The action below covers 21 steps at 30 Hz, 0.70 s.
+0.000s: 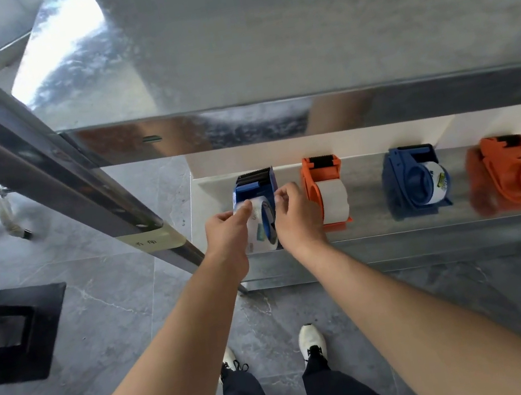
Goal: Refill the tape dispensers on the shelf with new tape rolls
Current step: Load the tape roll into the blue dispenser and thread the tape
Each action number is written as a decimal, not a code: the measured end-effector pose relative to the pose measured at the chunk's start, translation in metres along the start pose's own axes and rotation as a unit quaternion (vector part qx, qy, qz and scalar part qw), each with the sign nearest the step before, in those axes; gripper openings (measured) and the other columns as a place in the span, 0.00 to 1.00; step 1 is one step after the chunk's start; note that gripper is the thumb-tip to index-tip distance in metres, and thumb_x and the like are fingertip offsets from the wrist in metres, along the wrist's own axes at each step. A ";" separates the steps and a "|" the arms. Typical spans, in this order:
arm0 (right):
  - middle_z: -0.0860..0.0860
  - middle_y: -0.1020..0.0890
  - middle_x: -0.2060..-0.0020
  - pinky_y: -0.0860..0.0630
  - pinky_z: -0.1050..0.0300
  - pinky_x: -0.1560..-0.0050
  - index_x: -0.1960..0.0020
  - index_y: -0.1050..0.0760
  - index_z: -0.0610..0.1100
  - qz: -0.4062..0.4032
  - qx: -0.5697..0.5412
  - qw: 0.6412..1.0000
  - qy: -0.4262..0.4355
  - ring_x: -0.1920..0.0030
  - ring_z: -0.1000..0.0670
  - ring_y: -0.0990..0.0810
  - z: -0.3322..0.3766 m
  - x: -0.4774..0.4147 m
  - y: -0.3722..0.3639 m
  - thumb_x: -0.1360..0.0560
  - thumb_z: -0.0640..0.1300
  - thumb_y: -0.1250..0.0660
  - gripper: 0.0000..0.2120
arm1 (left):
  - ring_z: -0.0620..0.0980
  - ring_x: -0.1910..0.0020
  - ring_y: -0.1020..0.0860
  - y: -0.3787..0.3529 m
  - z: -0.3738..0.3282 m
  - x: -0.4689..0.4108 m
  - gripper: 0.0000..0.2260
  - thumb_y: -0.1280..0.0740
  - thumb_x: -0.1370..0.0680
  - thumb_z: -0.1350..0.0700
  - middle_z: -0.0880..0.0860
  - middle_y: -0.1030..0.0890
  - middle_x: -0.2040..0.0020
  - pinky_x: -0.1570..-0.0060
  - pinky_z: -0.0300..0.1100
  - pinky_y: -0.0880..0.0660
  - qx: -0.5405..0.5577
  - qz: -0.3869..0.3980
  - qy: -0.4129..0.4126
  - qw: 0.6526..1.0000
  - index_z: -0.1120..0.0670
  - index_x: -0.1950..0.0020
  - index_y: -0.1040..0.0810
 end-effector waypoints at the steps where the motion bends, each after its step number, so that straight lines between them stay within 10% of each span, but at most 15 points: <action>1: 0.52 0.20 0.55 0.30 0.63 0.64 0.45 0.25 0.47 -0.009 -0.009 1.000 0.005 0.56 0.51 0.21 0.002 -0.004 0.003 0.13 0.48 0.42 0.09 | 0.58 0.47 0.18 -0.002 0.001 0.000 0.19 0.24 0.20 0.51 0.61 0.16 0.42 0.47 0.52 0.19 0.008 0.008 0.006 1.000 0.62 0.36 0.21; 6: 0.48 0.16 0.51 0.25 0.56 0.52 0.45 0.17 0.47 0.022 0.020 0.999 0.042 0.50 0.48 0.19 0.008 -0.020 -0.004 0.16 0.51 0.37 0.12 | 0.55 0.59 0.18 -0.018 0.013 0.004 0.12 0.26 0.19 0.53 0.61 0.15 0.54 0.57 0.47 0.23 0.004 0.094 0.027 0.995 0.63 0.47 0.17; 14: 0.50 0.13 0.46 0.26 0.62 0.49 0.45 0.14 0.45 0.106 0.028 0.993 0.039 0.45 0.52 0.17 0.022 -0.032 0.013 0.21 0.44 0.29 0.08 | 0.60 0.48 0.18 -0.025 0.013 0.006 0.12 0.28 0.17 0.52 0.61 0.13 0.49 0.32 0.63 0.25 -0.017 0.156 -0.004 0.988 0.62 0.44 0.16; 21: 0.51 0.17 0.68 0.22 0.56 0.61 0.67 0.18 0.43 0.156 0.063 0.986 0.012 0.65 0.52 0.19 0.017 -0.037 0.002 0.22 0.45 0.28 0.15 | 0.59 0.50 0.17 -0.026 0.016 0.007 0.12 0.29 0.17 0.56 0.61 0.13 0.49 0.31 0.63 0.26 0.008 0.176 -0.006 0.984 0.64 0.41 0.16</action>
Point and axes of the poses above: each hand's wrist, its own x-axis away from the middle knuckle, its own y-axis out of the back of the hand, z = x × y, the point moved 10 cm from there along -x, towards the middle knuckle
